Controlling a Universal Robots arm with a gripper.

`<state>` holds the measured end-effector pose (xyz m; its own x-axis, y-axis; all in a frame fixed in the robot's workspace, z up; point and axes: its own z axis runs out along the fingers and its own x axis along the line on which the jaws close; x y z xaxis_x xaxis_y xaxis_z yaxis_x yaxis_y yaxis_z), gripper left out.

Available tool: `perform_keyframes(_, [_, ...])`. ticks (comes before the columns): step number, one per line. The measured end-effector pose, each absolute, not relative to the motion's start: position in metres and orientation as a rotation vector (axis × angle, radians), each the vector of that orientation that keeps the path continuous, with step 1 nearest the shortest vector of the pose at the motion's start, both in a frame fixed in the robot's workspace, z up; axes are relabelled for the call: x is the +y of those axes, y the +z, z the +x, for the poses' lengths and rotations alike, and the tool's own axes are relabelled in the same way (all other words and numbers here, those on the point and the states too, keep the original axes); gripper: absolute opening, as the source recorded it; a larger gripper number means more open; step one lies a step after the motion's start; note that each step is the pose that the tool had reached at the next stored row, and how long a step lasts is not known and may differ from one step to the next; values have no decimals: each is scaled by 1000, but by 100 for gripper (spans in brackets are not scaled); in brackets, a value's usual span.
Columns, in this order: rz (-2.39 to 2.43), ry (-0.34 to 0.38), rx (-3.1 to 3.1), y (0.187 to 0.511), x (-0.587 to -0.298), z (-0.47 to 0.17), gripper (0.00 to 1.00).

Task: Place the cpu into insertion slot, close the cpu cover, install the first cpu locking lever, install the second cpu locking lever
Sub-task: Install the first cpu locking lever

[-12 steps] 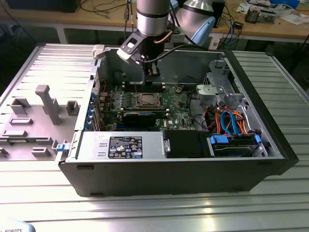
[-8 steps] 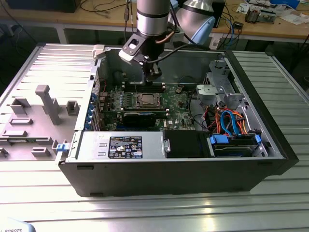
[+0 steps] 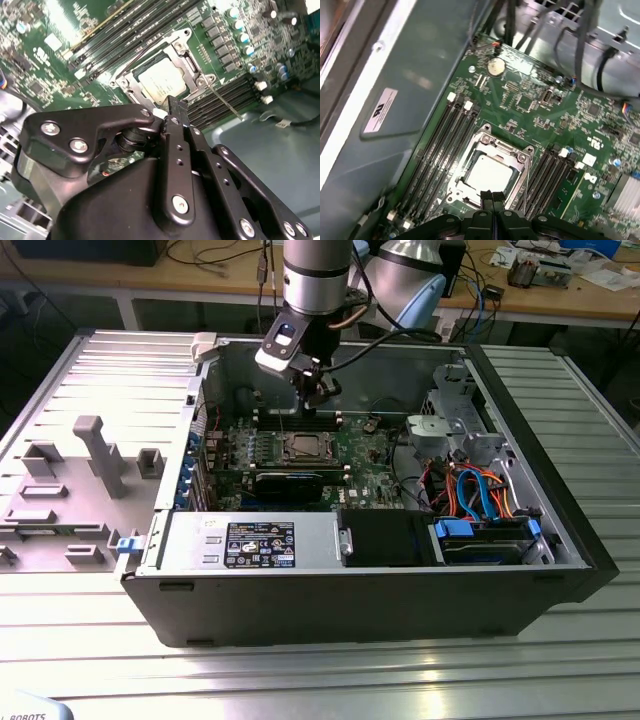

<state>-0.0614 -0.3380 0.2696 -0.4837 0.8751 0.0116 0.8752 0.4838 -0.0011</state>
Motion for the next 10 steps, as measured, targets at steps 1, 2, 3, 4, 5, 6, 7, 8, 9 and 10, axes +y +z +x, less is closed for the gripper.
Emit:
perform_keyframes(1, [-1564,-8,-2712,270,-338,-61,11])
perform_keyframes(2, [-1545,-8,-2723,270,-338,-61,11])
perform_keyframes(3, [-1527,-8,-2733,270,-338,-61,11])
perform_keyframes(4, [-1527,-7,-2733,270,-338,-61,11])
perform_keyframes(5, [-1527,-7,-2733,270,-338,-61,11])
perform_keyframes(6, [-1527,-7,-2733,270,-338,-61,11])
perform_keyframes(7, [-1527,-7,-2733,270,-338,-61,11])
perform_keyframes(8, [-1527,-7,-2733,270,-338,-61,11])
perform_keyframes(9, [-1527,-8,-2733,270,-338,-61,11])
perform_keyframes(10, [-1527,-7,-2733,270,-338,-61,11])
